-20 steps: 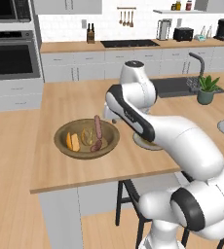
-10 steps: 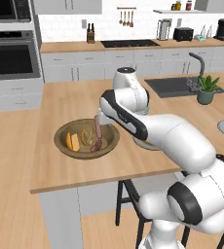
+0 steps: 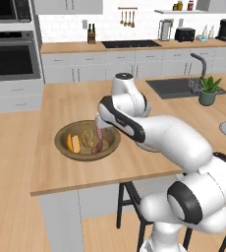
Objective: Place one bun and one sausage from the bowl on each plate.
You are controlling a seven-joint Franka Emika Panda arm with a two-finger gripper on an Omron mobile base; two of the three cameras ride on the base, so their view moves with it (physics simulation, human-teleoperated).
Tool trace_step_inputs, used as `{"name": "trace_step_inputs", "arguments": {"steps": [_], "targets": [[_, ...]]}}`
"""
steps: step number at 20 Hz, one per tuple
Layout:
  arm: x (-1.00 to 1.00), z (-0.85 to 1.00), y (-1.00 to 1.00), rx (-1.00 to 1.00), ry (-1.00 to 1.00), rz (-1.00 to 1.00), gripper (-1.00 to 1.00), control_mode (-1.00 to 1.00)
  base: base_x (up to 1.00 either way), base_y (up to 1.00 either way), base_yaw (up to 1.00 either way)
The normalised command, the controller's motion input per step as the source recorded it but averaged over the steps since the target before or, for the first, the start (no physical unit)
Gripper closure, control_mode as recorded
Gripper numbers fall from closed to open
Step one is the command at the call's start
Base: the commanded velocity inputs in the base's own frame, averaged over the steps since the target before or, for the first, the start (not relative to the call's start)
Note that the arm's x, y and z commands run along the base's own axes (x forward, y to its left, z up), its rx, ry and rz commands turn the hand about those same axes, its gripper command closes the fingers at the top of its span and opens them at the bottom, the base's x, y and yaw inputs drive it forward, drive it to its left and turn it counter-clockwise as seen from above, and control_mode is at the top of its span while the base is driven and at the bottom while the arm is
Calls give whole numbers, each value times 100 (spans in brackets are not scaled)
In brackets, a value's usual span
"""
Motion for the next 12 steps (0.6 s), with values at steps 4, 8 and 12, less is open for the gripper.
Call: {"name": "trace_step_inputs", "arguments": {"steps": [4, 8, 12], "targets": [[59, -1, 1, 0, 0, 0, -100, -100, 0, 0, 0], [61, -13, 0, 0, -1, 0, -100, -100, 0, 0, 0], [54, -34, 0, 0, 0, 0, -100, -100, 0, 0, 0]]}}
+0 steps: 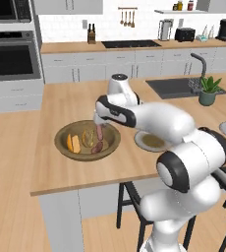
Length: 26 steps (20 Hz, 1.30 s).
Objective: Place one bun and one sausage from the bowl on each plate.
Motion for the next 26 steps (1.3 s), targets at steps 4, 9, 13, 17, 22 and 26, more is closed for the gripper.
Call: {"name": "trace_step_inputs", "arguments": {"steps": [4, 9, 13, 17, 22, 26], "targets": [[23, -34, 0, 0, -2, 0, -100, -100, 0, 0, 0], [22, -21, 3, 0, -8, 0, -100, -100, 0, 0, 0], [22, -32, 0, 0, -10, 0, -100, -100, 0, 0, 0], [0, -34, 0, 0, -13, 0, -100, -100, 0, 0, 0], [15, -17, 9, 0, -7, 0, -100, -100, 0, 0, 0], [18, -7, 8, 0, -5, -1, -100, -100, 0, 0, 0]]}}
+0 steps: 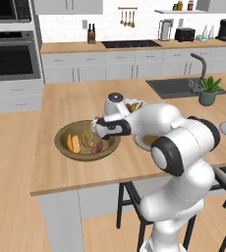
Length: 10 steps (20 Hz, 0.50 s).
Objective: Place one bun and one sausage from the bowl on each plate.
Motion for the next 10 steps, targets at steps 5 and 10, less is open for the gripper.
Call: {"name": "trace_step_inputs", "arguments": {"steps": [5, 10], "targets": [[30, -2, 3, 0, -5, -1, -100, -100, 0, 0, 0], [33, -14, 9, 0, -3, -2, -100, -100, 0, 0, 0]]}}
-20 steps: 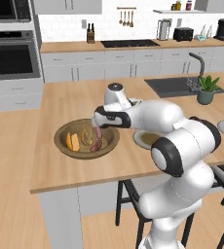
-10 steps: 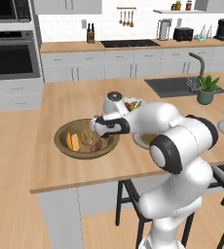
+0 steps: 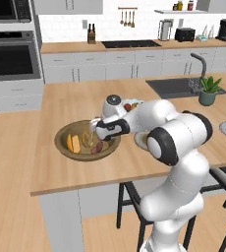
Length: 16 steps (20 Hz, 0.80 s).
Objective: Place one bun and one sausage from the bowl on each plate.
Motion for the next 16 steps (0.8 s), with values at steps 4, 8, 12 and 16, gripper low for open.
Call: {"name": "trace_step_inputs", "arguments": {"steps": [4, 8, 12, 16], "targets": [[23, -28, 17, 0, 0, -3, -100, -100, 0, 0, 0], [21, -28, 21, 0, -1, -2, -100, -100, 0, 0, 0], [42, -4, 13, 0, 0, -2, -100, -100, 0, 0, 0], [46, 0, 3, 0, 0, -2, -100, -100, 0, 0, 0]]}}
